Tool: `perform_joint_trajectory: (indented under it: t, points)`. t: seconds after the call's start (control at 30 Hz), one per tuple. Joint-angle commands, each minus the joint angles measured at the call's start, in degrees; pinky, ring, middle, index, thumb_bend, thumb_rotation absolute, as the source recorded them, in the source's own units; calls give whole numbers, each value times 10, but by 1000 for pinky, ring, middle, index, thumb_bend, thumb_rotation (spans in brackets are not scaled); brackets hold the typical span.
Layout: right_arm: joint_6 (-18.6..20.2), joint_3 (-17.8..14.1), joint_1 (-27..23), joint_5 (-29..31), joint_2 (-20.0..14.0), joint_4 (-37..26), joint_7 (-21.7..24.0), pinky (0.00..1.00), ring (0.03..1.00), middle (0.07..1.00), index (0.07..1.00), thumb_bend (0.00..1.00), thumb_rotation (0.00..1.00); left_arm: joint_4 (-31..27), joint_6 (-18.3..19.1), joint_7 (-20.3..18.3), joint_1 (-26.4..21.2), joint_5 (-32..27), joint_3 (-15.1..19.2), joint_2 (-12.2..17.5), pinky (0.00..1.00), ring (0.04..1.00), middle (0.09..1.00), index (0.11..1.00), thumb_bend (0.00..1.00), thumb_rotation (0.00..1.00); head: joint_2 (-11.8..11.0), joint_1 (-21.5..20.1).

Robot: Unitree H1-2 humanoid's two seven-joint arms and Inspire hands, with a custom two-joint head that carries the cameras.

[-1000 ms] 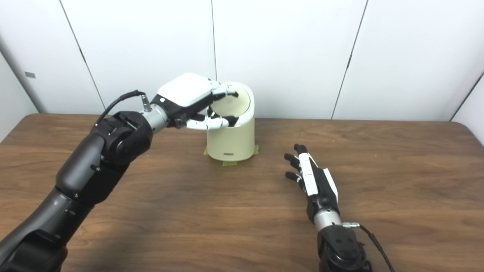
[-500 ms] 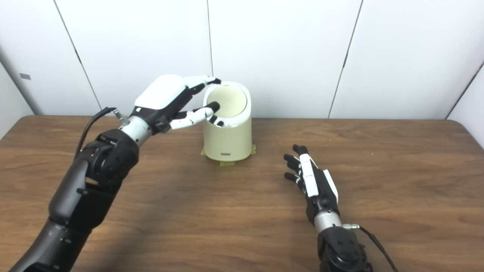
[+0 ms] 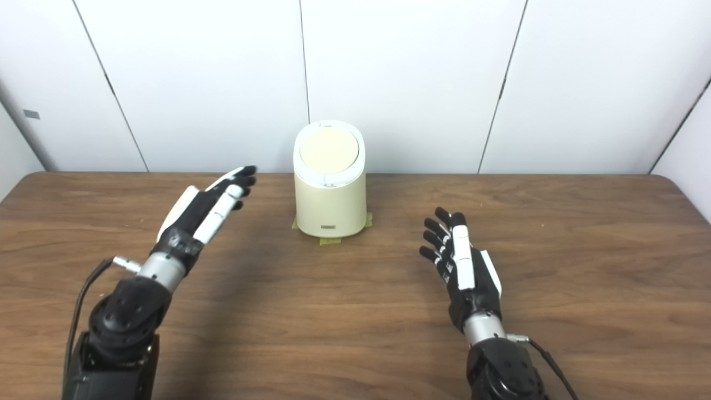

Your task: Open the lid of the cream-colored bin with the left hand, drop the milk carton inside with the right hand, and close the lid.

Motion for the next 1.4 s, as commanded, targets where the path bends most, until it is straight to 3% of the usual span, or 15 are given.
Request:
perform_joint_trajectory:
  t: [0.0,0.17,0.43,0.6,0.93,1.37]
  points:
    - [-30,-10,-11,12,2,-23,0,818,893,883,917,632,997,-21,-20,27,4,-55,18,-23,901,921,929,937,370,1000,2,-1]
    - [-49,-23,-7,28,-4,-19,7,865,915,903,935,630,1000,-37,-42,62,56,-112,31,-57,946,947,950,954,402,1000,4,1]
    - [-69,-21,3,29,-31,-18,21,944,959,935,954,653,1000,-66,-41,97,103,-150,28,-70,964,962,963,969,472,1000,8,9]
    - [-74,-31,7,65,-45,-18,41,998,998,974,969,671,995,-67,-49,105,112,-172,27,-63,998,992,987,995,457,1000,13,9]
    - [-69,-14,10,48,-56,-26,43,1000,1000,999,970,656,1000,-58,-60,121,112,-180,23,-51,1000,993,991,1000,471,1000,15,13]
    - [-64,-8,14,22,-61,-32,38,1000,1000,1000,980,659,1000,-72,-37,138,109,-178,9,-53,1000,994,987,990,445,1000,17,6]
